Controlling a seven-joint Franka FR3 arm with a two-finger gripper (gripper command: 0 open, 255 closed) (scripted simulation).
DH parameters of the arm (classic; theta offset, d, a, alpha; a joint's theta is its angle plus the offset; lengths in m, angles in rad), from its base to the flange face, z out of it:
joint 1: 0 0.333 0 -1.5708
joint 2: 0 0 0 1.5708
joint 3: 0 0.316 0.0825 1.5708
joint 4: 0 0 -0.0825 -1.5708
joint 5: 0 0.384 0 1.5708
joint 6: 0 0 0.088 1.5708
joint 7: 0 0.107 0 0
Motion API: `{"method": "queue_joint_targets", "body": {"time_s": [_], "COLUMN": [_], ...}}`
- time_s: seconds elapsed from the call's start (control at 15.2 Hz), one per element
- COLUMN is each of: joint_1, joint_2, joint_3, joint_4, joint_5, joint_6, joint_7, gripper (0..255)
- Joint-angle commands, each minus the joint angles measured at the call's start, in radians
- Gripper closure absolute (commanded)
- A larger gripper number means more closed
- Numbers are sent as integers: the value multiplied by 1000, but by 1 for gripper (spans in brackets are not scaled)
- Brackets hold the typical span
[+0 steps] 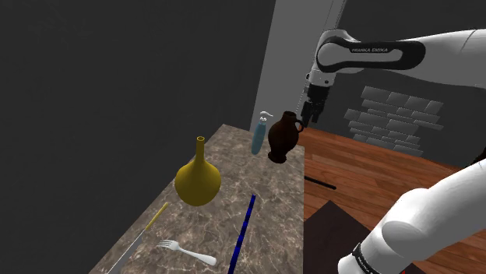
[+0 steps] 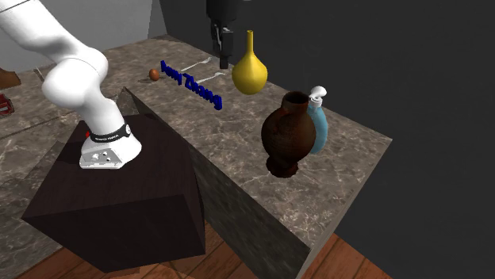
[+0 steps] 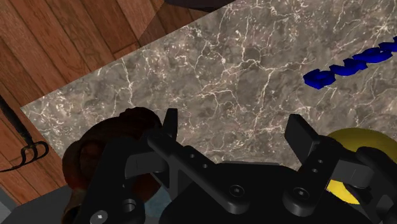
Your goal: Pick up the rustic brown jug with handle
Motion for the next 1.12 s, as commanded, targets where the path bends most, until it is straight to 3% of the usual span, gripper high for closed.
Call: {"method": "queue_joint_targets", "body": {"time_s": [0.0, 0.53, 0.99, 1.06], "joint_1": [-7, -50, -125, -125], "joint_2": [77, 395, 716, 713], "joint_3": [-20, -80, -103, -102], "joint_4": [72, 407, 823, 805], "joint_5": [1, 44, 109, 108], "joint_6": [3, -28, -139, -124], "joint_7": [-29, -140, -218, -218], "gripper": [0, 0, 0, 0]}}
